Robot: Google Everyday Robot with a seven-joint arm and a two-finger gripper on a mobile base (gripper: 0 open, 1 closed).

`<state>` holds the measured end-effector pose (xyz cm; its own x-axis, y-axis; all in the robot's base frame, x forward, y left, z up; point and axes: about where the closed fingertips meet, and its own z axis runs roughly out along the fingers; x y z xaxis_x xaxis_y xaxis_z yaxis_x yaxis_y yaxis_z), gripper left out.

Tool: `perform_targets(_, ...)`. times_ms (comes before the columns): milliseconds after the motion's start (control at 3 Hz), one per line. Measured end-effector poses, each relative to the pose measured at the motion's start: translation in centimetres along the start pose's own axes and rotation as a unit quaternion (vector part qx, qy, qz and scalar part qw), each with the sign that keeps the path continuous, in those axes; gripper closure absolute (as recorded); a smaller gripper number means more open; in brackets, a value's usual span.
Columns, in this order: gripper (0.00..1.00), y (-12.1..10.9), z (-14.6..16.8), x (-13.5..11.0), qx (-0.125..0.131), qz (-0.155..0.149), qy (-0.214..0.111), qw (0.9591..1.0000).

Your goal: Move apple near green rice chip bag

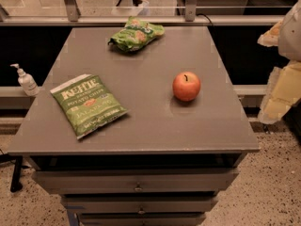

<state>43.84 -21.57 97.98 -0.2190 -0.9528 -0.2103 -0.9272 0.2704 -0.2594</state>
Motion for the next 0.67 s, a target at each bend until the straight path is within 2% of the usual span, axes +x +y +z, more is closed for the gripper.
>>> perform_targets(333,0.00,0.0,0.0,0.0,0.000,0.000,0.000,1.0000)
perform_targets(667,0.00,-1.1,0.0,-0.2,0.013,0.007,-0.035,0.9993)
